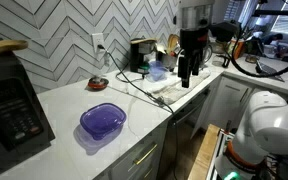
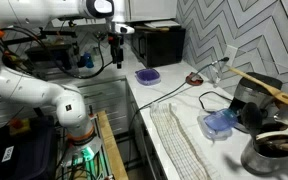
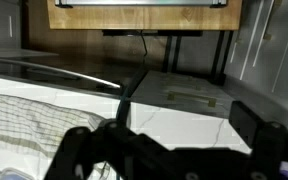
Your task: Fold the tea towel a quarter way in from left to right, fold the tea towel a quarter way in from right to left, fold the tea towel in half from left to right
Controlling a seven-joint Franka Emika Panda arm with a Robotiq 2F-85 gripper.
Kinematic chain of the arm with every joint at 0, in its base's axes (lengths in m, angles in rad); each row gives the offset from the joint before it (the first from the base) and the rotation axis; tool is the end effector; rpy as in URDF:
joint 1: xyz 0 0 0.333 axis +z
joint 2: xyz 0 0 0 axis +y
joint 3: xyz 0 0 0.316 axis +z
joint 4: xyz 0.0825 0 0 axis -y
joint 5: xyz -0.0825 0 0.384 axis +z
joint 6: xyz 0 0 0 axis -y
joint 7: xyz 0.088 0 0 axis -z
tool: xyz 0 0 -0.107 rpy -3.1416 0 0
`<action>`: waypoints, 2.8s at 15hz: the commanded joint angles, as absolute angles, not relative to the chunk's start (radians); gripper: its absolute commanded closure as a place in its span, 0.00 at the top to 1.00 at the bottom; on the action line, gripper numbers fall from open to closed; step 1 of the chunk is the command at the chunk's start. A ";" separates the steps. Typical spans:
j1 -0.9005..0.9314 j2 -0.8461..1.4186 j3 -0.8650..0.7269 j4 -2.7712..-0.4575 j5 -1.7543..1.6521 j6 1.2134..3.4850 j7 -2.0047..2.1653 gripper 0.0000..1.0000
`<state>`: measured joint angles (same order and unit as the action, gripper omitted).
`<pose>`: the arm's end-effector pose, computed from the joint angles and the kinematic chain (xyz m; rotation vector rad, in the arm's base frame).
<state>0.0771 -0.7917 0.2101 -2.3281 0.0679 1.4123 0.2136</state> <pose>0.2733 0.1101 0.5853 3.0281 0.0126 -0.1735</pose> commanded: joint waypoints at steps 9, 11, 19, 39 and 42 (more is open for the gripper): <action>0.036 -0.680 0.176 -2.346 0.035 1.684 0.188 1.00; 0.035 -0.615 0.153 -2.354 0.011 1.811 0.138 1.00; -0.001 -0.342 0.013 -2.368 -0.029 2.007 -0.002 1.00; -0.067 -0.148 -0.079 -2.368 -0.031 2.186 -0.082 1.00; -0.079 -0.116 -0.098 -2.359 -0.025 2.175 -0.127 1.00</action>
<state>-0.0676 -0.1445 -0.0778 -2.3595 -0.0431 2.1668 -0.0683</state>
